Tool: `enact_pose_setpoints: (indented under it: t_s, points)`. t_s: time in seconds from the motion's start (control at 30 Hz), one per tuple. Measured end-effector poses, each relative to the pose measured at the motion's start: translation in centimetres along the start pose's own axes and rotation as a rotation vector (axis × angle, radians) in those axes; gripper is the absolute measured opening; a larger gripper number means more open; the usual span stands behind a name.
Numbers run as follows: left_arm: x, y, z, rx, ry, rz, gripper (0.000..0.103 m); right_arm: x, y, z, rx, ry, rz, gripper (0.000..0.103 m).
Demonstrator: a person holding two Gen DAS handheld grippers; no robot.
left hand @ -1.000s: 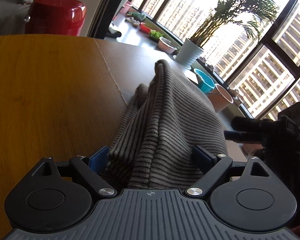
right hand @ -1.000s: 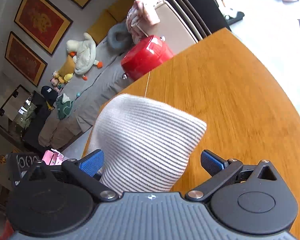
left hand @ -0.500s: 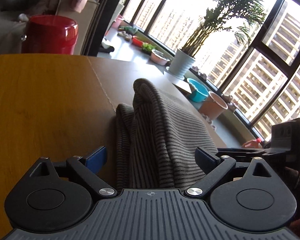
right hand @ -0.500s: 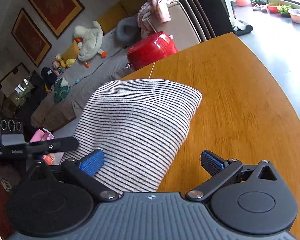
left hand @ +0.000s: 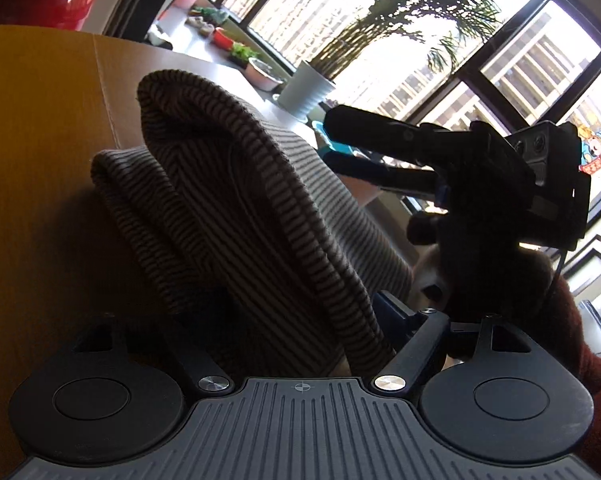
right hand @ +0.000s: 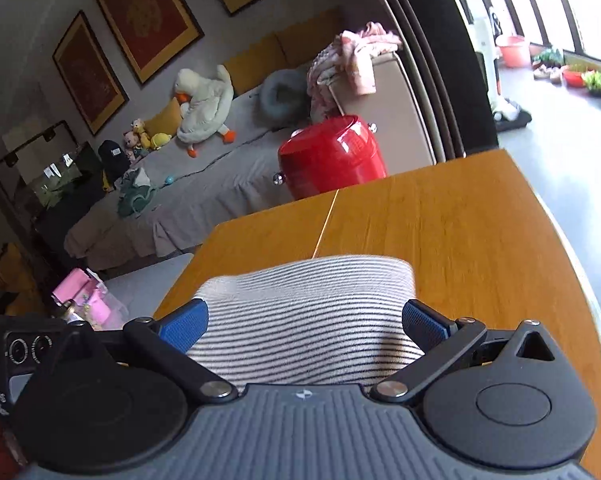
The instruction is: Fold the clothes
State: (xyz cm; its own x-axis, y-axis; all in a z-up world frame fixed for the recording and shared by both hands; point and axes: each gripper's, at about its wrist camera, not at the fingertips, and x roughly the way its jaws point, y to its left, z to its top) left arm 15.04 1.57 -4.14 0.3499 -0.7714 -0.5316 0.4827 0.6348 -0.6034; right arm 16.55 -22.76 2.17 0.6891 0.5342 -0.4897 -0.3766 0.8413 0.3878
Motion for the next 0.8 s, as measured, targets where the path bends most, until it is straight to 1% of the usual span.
enact_pose_setpoints:
  t_s: [0.03, 0.07, 0.17, 0.27, 0.37, 0.47, 0.53, 0.63, 0.7, 0.73, 0.77, 0.8]
  points:
    - [0.3, -0.2, -0.1, 0.007, 0.004, 0.000, 0.086, -0.3, 0.0, 0.0, -0.019, -0.006, -0.018, 0.103]
    - [0.7, -0.5, -0.1, 0.015, 0.007, 0.000, 0.088, -0.6, -0.2, -0.3, -0.009, -0.001, -0.014, 0.103]
    - [0.6, -0.5, 0.0, 0.014, 0.001, 0.001, 0.088, -1.7, -0.9, -1.2, 0.021, 0.015, -0.004, 0.103]
    - [-0.3, -0.5, 0.3, 0.015, -0.037, 0.030, 0.088, -2.4, -1.0, -2.2, 0.023, 0.032, 0.015, 0.103]
    - [-2.5, -0.9, 0.8, 0.052, -0.115, 0.079, 0.086, -2.4, 0.1, -3.3, -0.062, 0.028, -0.013, 0.103]
    - [-5.0, -1.0, 1.3, 0.051, -0.190, 0.119, 0.086, -2.2, 1.3, -4.2, -0.144, 0.030, -0.063, 0.103]
    - [-5.9, -1.0, 1.8, 0.046, -0.218, 0.141, 0.086, -2.1, 2.2, -4.7, -0.197, 0.032, -0.097, 0.103]
    - [-5.1, -0.8, 2.3, 0.042, -0.202, 0.148, 0.085, -1.8, 3.6, -5.4, -0.277, 0.036, -0.150, 0.103]
    - [-3.6, -0.6, 2.6, 0.052, -0.166, 0.162, 0.081, -1.6, 4.5, -5.9, -0.330, 0.038, -0.185, 0.103]
    - [-3.0, -0.3, 2.6, 0.054, -0.148, 0.176, 0.077, -1.5, 4.9, -6.2, -0.356, 0.040, -0.202, 0.103]
    - [-2.4, 0.1, 2.5, 0.054, -0.132, 0.193, 0.072, -1.5, 5.1, -6.3, -0.363, 0.043, -0.212, 0.103]
    - [-1.9, 0.5, 2.4, 0.054, -0.116, 0.209, 0.071, -1.4, 4.7, -6.3, -0.330, 0.051, -0.204, 0.103]
